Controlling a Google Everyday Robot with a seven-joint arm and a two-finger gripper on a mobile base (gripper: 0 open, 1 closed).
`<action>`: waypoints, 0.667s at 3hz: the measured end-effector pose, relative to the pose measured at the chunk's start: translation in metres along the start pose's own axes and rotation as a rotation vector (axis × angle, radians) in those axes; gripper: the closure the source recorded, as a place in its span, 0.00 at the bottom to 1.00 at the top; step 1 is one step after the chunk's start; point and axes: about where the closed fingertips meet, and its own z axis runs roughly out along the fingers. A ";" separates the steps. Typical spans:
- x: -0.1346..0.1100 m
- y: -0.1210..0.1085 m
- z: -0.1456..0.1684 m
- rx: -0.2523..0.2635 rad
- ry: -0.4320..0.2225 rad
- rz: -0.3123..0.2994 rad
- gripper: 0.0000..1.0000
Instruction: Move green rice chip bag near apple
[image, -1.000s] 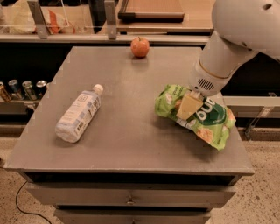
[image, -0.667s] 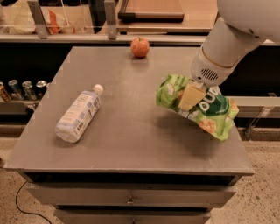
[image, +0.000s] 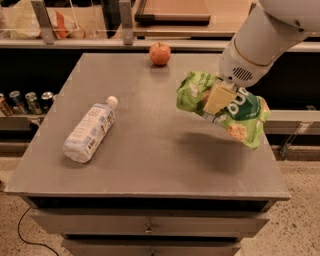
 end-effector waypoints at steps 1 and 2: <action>-0.011 -0.009 -0.004 0.060 -0.012 -0.022 1.00; -0.039 -0.042 -0.016 0.172 -0.048 -0.052 1.00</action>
Offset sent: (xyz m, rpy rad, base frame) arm 0.0916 0.0266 0.0894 -0.0453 -0.3663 -0.0040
